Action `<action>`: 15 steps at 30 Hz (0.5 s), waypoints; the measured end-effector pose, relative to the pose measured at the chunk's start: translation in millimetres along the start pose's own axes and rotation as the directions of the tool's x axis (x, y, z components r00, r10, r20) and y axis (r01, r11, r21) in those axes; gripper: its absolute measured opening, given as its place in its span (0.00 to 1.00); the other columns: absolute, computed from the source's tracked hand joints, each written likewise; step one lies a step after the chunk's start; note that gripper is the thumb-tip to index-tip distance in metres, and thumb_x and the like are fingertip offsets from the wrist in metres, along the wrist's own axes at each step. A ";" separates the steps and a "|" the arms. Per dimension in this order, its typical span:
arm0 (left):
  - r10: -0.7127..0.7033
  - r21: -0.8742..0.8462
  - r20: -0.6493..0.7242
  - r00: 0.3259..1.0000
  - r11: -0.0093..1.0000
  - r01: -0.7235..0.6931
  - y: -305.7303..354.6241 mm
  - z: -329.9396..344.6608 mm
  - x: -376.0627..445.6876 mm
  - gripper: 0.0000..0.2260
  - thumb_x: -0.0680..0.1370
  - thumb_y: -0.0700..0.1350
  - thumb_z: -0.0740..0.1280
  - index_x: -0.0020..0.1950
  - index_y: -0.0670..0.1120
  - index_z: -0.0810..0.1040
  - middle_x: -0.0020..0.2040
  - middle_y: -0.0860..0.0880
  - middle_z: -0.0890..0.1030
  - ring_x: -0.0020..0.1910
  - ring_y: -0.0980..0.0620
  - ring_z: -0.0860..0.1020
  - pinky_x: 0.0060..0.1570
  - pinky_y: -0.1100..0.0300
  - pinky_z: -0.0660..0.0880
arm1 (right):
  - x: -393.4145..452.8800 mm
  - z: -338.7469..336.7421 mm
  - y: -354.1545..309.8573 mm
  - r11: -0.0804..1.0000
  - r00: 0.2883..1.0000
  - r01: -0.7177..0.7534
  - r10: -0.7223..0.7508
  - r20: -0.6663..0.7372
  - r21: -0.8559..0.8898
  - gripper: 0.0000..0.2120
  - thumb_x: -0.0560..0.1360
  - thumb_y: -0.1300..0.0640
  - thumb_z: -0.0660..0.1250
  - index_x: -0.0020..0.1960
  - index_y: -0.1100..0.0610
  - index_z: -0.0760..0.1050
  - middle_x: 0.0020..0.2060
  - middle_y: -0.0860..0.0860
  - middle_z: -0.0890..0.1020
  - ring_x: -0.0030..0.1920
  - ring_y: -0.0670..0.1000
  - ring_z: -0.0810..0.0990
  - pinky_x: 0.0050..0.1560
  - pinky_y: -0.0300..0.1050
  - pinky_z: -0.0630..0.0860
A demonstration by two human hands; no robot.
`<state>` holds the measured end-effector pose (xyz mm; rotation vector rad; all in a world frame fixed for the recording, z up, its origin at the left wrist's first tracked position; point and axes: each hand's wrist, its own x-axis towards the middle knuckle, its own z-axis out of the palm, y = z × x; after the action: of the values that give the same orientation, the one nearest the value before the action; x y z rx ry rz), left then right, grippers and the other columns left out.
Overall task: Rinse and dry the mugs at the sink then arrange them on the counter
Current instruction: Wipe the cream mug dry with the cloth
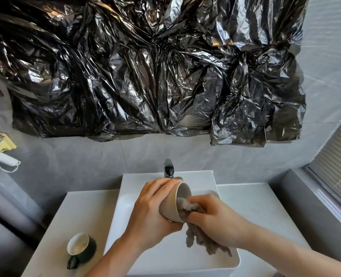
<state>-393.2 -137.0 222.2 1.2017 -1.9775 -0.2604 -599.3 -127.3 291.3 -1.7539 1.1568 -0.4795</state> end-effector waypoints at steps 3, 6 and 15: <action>0.003 -0.002 0.002 1.000 1.000 -0.003 0.0 3.1 -1.8 0.45 0.59 0.54 0.86 0.74 0.55 0.75 0.70 0.65 0.72 0.68 0.57 0.73 0.64 0.70 0.70 | -2.1 1.4 10.5 0.899 0.995 0.092 -0.104 -0.005 -0.429 0.04 0.75 0.60 0.58 0.42 0.55 0.69 0.35 0.51 0.85 0.32 0.50 0.76 0.38 0.50 0.77; 0.006 0.002 -0.011 1.000 1.000 -0.006 0.2 6.8 -4.5 0.44 0.60 0.56 0.85 0.74 0.55 0.75 0.70 0.65 0.72 0.67 0.58 0.73 0.63 0.70 0.71 | 3.2 1.4 19.4 0.788 0.989 0.126 -0.149 0.012 -0.602 0.04 0.71 0.58 0.56 0.45 0.50 0.65 0.40 0.48 0.85 0.38 0.53 0.78 0.38 0.51 0.76; 0.061 -0.029 0.025 0.998 0.998 -0.060 -0.9 15.3 -14.5 0.42 0.59 0.51 0.80 0.74 0.50 0.76 0.71 0.60 0.75 0.68 0.55 0.74 0.63 0.59 0.75 | 30.1 17.4 6.9 0.785 0.998 0.046 -0.004 0.069 -0.618 0.12 0.77 0.60 0.58 0.36 0.51 0.62 0.35 0.48 0.73 0.38 0.58 0.74 0.40 0.48 0.69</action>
<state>-400.1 -128.9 204.1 1.1241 -2.0220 -0.2730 -575.7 -145.5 272.0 -2.3297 1.3406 -0.0374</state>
